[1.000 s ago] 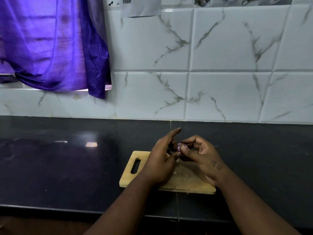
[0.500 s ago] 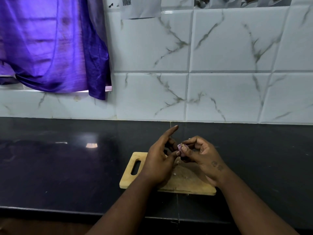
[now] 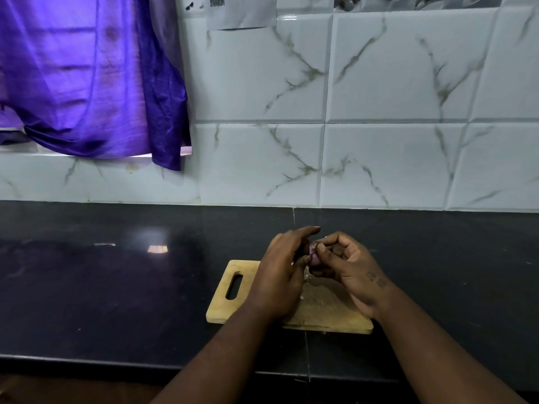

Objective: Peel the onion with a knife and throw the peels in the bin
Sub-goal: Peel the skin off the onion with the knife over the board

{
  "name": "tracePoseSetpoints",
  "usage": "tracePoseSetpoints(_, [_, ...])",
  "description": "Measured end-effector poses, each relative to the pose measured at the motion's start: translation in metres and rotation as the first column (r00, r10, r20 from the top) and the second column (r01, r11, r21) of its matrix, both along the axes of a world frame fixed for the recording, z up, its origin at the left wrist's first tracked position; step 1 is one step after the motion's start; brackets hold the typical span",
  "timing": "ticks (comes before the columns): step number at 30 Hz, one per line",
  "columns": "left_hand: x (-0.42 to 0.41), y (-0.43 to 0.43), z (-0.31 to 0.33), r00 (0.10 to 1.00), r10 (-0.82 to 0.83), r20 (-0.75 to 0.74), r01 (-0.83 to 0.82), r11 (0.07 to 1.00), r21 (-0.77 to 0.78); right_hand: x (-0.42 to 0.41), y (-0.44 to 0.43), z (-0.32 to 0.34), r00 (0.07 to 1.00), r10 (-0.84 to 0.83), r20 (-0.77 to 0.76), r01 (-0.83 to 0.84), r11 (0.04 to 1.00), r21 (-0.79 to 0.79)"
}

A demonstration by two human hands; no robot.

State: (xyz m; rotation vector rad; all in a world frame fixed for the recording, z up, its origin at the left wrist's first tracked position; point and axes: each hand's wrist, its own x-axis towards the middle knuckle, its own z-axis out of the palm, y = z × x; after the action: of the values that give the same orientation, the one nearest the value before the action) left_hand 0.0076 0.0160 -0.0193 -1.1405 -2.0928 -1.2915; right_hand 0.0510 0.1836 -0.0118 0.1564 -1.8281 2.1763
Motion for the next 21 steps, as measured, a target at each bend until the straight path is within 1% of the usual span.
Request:
tracePoseSetpoints(4, [-0.001,0.0007,-0.0001,1.0,0.02,-0.024,-0.019,0.999,0.047,0.0005,0.0009,0.0006,1.0,0.03,0.0,-0.03,0.997,-0.074])
tracePoseSetpoints(8, [-0.0017,0.0013,0.0,0.999,0.007,-0.04,-0.004,0.997,0.077,-0.0002,0.0024,0.0015,0.998,0.058,0.005,-0.056,0.984,-0.17])
tracePoseSetpoints(11, [-0.0028,0.0009,-0.0008,0.999,-0.016,-0.034,0.02,0.994,0.103,-0.0015,0.0036,0.0009,0.997,0.071,0.015,-0.067,0.978,-0.197])
tracePoseSetpoints(16, [-0.0026,0.0007,0.0003,0.992,-0.088,0.088,0.07,0.979,0.191,-0.0056,0.0058,0.0005,0.996,0.081,0.02,-0.073,0.963,-0.259])
tracePoseSetpoints(18, [-0.0026,0.0005,0.0004,0.986,-0.076,0.15,0.045,0.979,0.201,-0.0061,0.0066,0.0004,0.997,0.074,0.003,-0.07,0.958,-0.28])
tracePoseSetpoints(21, [-0.007,0.0014,-0.0025,0.967,-0.013,0.256,-0.046,0.974,0.223,-0.0058,0.0062,-0.0015,0.998,0.056,-0.014,-0.058,0.962,-0.267])
